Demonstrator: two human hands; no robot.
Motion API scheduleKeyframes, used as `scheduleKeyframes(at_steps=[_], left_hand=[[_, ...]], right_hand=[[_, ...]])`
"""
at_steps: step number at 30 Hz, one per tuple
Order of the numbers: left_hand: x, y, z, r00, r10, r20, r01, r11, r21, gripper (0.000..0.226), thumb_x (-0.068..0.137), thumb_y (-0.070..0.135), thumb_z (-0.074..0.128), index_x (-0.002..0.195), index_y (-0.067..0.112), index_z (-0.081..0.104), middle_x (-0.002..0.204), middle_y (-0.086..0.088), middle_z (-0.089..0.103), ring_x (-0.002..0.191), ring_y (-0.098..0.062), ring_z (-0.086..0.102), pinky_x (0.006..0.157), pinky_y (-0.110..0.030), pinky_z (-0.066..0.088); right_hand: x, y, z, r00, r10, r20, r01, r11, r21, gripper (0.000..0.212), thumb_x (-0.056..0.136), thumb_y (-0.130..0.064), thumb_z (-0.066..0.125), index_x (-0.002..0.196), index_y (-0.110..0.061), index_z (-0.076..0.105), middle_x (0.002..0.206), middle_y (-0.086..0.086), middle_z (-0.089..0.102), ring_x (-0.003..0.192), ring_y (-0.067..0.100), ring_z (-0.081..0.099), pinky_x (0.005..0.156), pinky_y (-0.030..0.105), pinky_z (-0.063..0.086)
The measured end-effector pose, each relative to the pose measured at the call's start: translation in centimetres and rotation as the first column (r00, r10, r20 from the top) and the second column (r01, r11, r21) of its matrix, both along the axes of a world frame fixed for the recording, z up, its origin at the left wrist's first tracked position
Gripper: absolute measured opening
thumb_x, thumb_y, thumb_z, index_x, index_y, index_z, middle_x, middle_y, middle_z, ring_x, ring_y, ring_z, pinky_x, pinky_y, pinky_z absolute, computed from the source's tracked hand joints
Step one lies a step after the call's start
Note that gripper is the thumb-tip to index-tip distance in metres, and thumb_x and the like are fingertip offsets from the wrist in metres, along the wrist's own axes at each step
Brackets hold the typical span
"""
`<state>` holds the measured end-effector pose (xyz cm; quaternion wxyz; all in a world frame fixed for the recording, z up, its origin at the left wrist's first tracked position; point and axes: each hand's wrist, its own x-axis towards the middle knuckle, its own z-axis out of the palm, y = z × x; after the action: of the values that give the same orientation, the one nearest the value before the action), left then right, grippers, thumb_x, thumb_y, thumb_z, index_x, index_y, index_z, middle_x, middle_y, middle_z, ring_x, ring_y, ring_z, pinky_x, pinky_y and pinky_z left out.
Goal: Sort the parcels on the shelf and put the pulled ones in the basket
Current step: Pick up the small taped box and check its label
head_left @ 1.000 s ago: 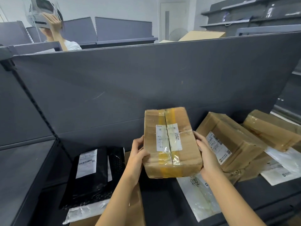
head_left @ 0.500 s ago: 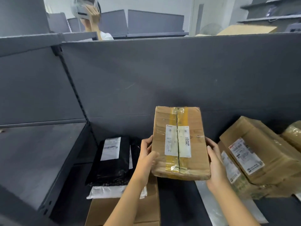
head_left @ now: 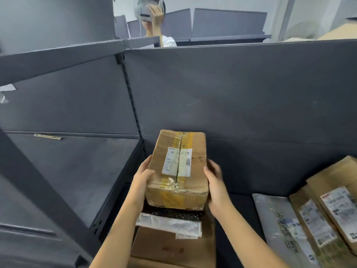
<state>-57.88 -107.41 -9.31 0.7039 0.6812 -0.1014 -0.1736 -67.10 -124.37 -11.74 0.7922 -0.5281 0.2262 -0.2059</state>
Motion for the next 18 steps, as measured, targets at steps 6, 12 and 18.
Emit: scheduleKeyframes(at_steps=[6,12,18], left_hand=[[2.7,1.9,-2.3,0.991,0.090,-0.096,-0.087,0.996,0.035,0.037,0.099,0.015,0.040,0.129,0.035,0.050,0.113,0.004,0.067,0.103,-0.020,0.065,0.078,-0.033,0.054],[3.2,2.0,-4.7,0.987,0.102,-0.121,-0.092,0.992,0.082,0.036,0.098,0.018,0.043,0.121,0.043,0.054,0.118,0.004,0.066,0.109,-0.024,0.062,0.101,-0.050,0.046],[3.5,2.3,-5.3,0.991,0.048,-0.127,-0.033,0.993,0.118,0.037,0.098,0.019,0.043,0.124,0.045,0.050,0.114,0.004,0.068,0.104,-0.025,0.065,0.099,-0.049,0.047]], right_hand=[[3.1,3.1,-2.3,0.996,0.033,-0.081,-0.041,0.994,-0.100,0.022,0.098,-0.038,0.044,0.109,-0.056,0.048,0.143,-0.006,0.041,0.130,0.017,0.043,0.109,0.049,0.037],[3.3,3.4,-3.5,0.993,-0.039,-0.113,0.008,0.964,-0.267,0.034,0.101,-0.033,0.039,0.135,-0.035,0.040,0.147,-0.008,0.033,0.130,0.008,0.036,0.108,0.033,0.033],[3.4,3.4,-3.7,0.991,-0.048,-0.122,0.006,0.946,-0.325,0.036,0.101,-0.028,0.040,0.137,-0.029,0.041,0.141,-0.008,0.036,0.118,0.002,0.034,0.101,0.026,0.031]])
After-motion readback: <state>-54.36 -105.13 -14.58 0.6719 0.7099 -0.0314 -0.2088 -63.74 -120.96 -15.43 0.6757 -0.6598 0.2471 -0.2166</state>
